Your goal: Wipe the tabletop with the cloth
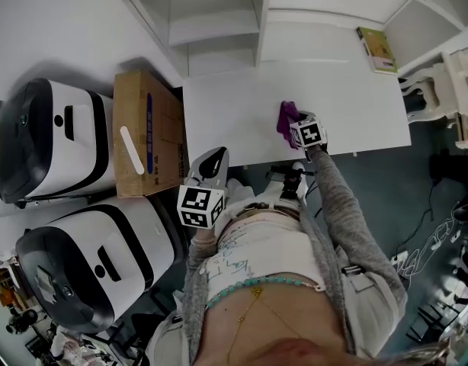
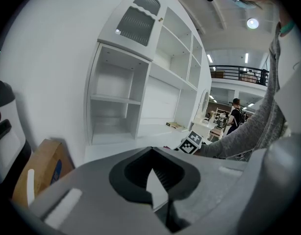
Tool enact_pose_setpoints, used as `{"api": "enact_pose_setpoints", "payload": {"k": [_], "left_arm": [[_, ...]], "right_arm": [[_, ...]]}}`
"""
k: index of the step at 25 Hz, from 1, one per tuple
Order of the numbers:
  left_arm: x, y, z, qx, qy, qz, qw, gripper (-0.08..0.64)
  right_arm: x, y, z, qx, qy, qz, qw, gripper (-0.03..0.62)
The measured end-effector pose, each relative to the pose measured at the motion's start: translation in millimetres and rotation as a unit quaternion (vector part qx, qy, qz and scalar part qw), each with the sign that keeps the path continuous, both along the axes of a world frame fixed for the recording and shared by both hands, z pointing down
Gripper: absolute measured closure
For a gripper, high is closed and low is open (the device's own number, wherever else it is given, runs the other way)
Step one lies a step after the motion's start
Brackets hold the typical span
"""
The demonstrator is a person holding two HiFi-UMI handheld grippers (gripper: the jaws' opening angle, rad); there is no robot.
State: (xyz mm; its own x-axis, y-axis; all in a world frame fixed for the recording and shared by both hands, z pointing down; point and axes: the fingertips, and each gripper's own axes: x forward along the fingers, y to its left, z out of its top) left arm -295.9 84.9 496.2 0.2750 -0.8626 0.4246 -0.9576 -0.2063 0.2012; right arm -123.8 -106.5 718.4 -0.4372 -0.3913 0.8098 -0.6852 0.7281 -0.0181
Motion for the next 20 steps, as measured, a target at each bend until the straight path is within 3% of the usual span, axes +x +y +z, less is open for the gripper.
{"api": "enact_pose_setpoints", "payload": {"k": [20], "left_arm": [[-57, 46, 9, -0.008, 0.008, -0.046, 0.9989, 0.56]], "right_arm": [[-88, 37, 1, 0.0, -0.007, -0.06, 0.998, 0.505]]}}
